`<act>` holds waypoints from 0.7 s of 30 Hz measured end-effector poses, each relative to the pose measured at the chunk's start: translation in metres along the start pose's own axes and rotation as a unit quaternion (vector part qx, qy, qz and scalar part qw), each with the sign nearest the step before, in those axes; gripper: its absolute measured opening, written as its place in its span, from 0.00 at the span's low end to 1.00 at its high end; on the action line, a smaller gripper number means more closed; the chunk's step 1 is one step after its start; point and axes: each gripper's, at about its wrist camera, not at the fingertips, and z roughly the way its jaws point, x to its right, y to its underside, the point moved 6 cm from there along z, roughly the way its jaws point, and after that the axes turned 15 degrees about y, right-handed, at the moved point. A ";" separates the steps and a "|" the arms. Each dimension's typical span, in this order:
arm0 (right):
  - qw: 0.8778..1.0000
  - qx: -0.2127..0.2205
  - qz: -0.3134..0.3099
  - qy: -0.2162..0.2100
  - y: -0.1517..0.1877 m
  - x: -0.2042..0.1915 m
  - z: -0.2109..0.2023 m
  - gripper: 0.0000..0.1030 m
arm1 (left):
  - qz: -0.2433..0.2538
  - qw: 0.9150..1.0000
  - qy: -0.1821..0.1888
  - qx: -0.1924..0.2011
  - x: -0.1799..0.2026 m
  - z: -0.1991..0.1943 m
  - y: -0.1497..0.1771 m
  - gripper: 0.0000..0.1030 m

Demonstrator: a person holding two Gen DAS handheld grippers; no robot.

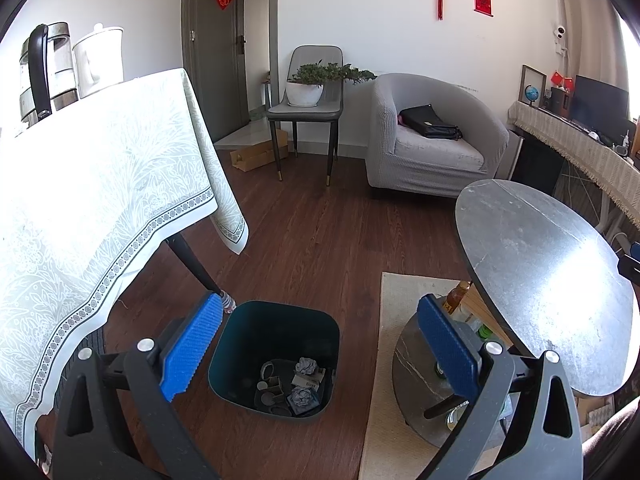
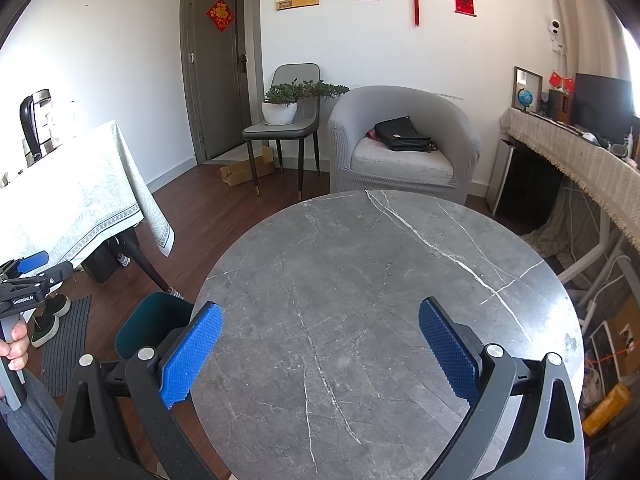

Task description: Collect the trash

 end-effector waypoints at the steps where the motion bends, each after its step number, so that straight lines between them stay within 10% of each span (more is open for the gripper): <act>1: 1.000 0.001 0.000 0.000 0.000 0.000 0.000 0.96 | 0.000 1.000 0.000 0.000 0.000 0.000 0.000 0.97; 21: 1.000 0.000 -0.001 0.000 0.000 0.000 0.000 0.96 | -0.006 1.000 0.004 0.000 -0.001 -0.001 0.000 0.97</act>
